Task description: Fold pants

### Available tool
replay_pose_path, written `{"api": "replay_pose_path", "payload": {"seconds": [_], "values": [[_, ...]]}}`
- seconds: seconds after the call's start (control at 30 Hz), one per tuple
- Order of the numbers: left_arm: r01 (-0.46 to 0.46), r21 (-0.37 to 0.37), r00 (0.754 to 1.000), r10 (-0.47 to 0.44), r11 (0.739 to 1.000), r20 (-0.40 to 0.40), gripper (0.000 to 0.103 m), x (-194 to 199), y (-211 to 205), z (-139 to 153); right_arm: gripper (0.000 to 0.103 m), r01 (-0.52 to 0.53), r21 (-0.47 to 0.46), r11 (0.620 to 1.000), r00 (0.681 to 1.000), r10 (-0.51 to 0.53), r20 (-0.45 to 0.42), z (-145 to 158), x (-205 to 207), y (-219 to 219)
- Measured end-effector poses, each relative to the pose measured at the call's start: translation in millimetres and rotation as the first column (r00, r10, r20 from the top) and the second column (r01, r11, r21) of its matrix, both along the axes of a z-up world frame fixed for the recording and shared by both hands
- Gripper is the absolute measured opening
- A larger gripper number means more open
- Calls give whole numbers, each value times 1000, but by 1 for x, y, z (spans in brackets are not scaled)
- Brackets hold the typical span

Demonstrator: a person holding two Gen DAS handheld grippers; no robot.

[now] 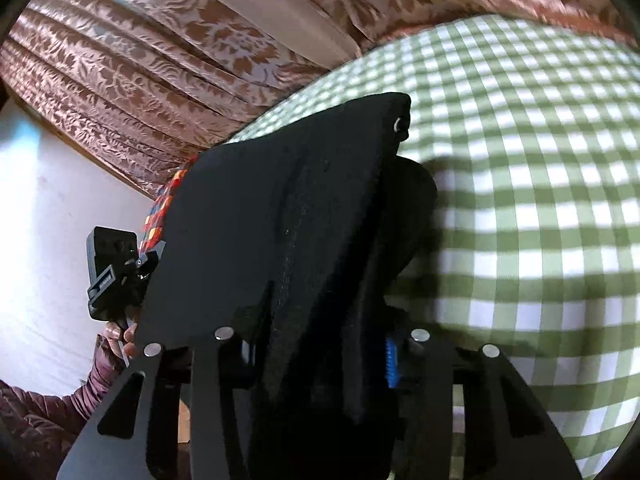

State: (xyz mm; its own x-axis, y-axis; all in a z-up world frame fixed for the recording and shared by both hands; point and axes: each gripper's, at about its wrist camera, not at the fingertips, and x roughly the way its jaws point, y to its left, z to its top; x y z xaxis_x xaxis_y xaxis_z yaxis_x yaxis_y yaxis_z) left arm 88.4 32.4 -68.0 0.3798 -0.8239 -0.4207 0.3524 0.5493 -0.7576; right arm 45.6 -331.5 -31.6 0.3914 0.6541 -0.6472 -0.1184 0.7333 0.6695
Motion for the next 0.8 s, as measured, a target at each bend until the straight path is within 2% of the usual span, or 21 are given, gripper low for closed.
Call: {"api": "replay_pose_path", "payload": {"seconds": [0.07,0.17,0.27,0.4,0.5,0.57,0.6,0.63,0.7,0.77,0.8], "values": [[2,-3,999,-2,1000,44,36,4,0,16,42,-8,-8,1000,999,9,37,13,6,3],[-9,9,994,8,1000,107,36,28,3,41,42,-12,-9,1000,996,13,85,28,35,6],[-39,61,990,30,997,138,37,64,1,55,42,-11,-24,1000,993,14,120,34,85,13],[-83,143,989,63,986,137,39,120,2,61,43,-7,-41,999,994,11,109,22,143,20],[-92,205,991,70,974,113,42,149,2,51,44,3,-64,998,997,2,72,2,180,25],[-112,293,992,91,950,85,44,168,4,33,47,2,-82,997,999,0,33,-15,190,25],[-127,355,991,107,926,75,44,175,4,19,49,3,-104,995,1000,-2,8,-28,195,27],[-133,379,991,119,916,61,44,178,6,10,52,8,-109,994,1000,-9,-9,-36,198,27],[-132,382,991,134,915,24,45,180,13,-8,57,19,-71,997,1000,-21,-21,-50,198,24],[-168,383,985,166,908,39,46,174,14,-12,62,40,-73,997,999,-41,-20,-54,195,23],[-187,394,982,183,900,48,46,171,12,-10,68,45,-77,996,999,-47,-19,-53,195,22]]}}
